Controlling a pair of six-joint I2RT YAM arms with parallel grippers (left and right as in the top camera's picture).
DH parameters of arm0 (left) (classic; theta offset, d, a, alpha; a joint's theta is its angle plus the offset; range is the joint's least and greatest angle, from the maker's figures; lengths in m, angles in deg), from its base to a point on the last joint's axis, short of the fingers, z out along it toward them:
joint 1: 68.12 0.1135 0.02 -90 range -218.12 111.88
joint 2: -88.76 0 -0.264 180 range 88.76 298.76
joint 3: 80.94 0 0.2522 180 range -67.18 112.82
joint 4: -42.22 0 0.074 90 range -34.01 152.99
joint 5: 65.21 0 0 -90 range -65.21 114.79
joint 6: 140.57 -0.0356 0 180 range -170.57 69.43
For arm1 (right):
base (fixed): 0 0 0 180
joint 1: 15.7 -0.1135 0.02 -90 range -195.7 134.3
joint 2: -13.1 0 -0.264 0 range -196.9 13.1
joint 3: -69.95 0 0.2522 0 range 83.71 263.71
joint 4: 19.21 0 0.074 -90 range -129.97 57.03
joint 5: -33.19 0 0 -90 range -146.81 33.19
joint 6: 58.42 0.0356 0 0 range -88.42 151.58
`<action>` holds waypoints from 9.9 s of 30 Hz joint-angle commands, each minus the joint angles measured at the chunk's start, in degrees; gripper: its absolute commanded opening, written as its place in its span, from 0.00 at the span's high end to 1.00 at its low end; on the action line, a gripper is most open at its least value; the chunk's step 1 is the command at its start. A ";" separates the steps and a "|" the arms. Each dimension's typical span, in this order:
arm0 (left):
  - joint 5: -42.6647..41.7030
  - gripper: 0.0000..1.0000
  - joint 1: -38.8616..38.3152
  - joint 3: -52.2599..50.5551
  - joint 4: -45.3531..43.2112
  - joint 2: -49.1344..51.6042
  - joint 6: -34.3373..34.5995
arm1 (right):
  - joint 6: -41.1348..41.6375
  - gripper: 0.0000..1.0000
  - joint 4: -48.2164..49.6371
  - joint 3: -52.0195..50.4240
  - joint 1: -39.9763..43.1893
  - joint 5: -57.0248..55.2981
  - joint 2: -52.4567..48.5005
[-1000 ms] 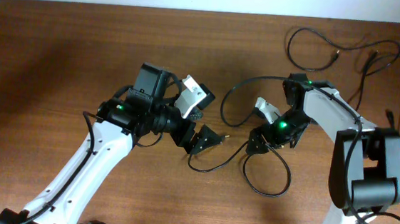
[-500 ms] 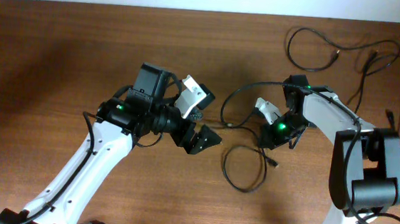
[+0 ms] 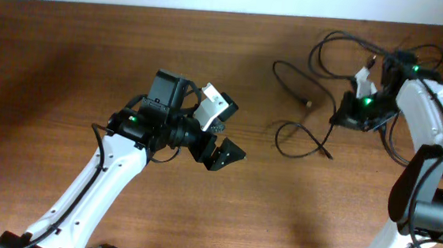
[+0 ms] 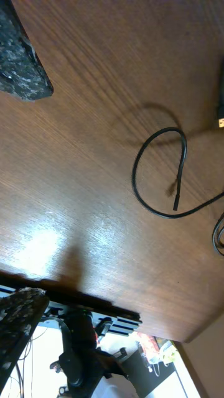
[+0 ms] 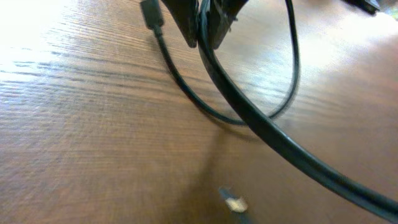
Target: Untangle cables
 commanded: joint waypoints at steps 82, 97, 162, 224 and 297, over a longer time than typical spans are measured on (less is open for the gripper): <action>-0.17 0.01 -0.44 0.46 0.00 0.02 0.33 | -13.20 0.00 -20.35 22.08 -7.93 -11.54 0.79; -0.17 0.01 -0.44 0.46 0.00 0.02 0.33 | -13.22 0.00 -20.35 22.08 -7.93 -11.54 0.79; 23.17 0.01 13.70 -62.51 -51.58 -78.95 -1.38 | -13.20 0.00 -20.35 22.08 -7.93 -11.54 0.79; 44.15 0.01 18.34 -62.84 -35.12 -80.41 15.85 | -13.22 0.00 -20.35 22.08 -8.00 -11.56 13.42; 44.15 0.01 18.34 -62.84 -35.12 -80.41 15.82 | 1.86 0.01 61.00 -90.90 -17.31 -26.23 114.33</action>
